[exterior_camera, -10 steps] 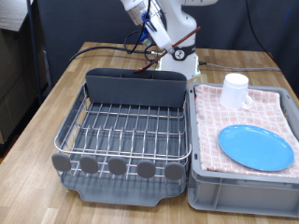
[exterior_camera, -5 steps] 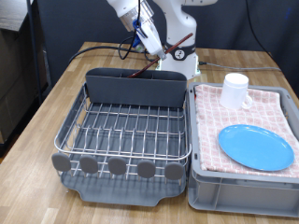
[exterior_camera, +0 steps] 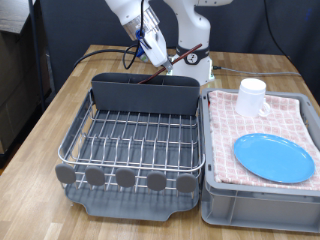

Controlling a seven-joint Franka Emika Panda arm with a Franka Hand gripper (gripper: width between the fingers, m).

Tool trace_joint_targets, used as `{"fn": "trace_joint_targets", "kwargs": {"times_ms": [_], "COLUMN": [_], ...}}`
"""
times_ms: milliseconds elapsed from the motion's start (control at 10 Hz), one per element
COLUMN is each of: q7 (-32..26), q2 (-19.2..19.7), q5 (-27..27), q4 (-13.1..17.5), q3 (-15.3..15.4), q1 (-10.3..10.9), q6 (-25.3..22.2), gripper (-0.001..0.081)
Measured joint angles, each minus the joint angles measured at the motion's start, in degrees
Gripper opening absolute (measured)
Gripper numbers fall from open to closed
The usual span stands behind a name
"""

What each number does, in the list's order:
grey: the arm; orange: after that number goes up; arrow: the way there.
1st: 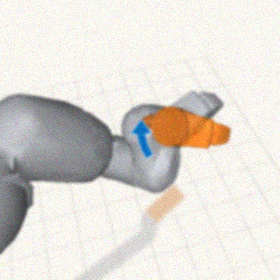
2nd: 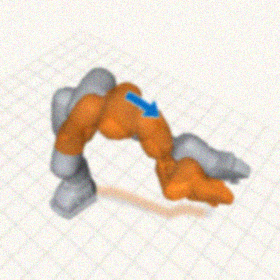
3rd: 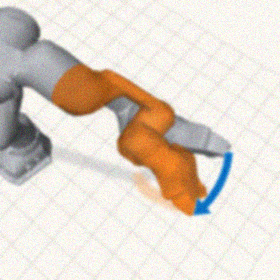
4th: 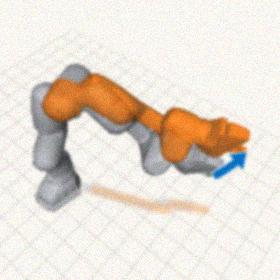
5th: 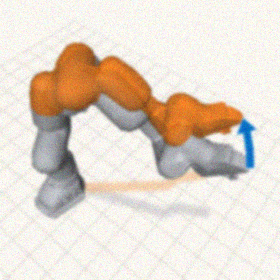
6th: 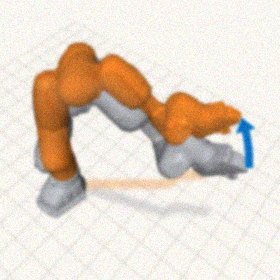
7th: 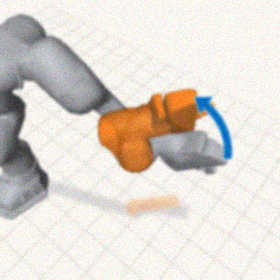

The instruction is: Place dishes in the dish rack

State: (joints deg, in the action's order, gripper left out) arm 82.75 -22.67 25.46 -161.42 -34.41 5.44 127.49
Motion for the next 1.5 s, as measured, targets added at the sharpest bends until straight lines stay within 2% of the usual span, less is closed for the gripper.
{"fn": "trace_joint_targets", "kwargs": {"times_ms": [200, 400, 500, 600, 700, 800, 900, 1000, 1200, 1500], "q7": [0.0, 0.0, 1.17, 4.63, 8.96, 12.59, 16.09, 19.76, 26.63, 31.49], "q2": [0.77, 1.59, 1.84, 1.88, 1.84, 1.61, 1.08, 0.25, -1.95, -4.84], "q5": [0.2, 0.2, -1.32, -4.68, -8.24, -10.23, -12.15, -14.15, -19.09, -22.63], "q4": [0.17, 0.66, 0.69, 0.76, 1.02, 1.4, 1.68, 1.89, 2.2, 3.82], "q3": [0.01, 0.25, 1.22, 3.32, 5.93, 8.27, 10.49, 12.79, 17.14, 20.84], "q1": [0.05, 0.1, -0.04, -0.5, -1.0, -1.22, -1.54, -2.04, -3.4, -4.33], "q6": [2.16, 2.7, 3.85, 4.88, 5.49, 5.8, 5.88, 5.88, 4.95, 1.23], "gripper": [0.0107, 0.0435, 0.0435, 0.0595, 0.0595, 0.0747, 0.0747, 0.0793, 0.0801, 0.0803]}}
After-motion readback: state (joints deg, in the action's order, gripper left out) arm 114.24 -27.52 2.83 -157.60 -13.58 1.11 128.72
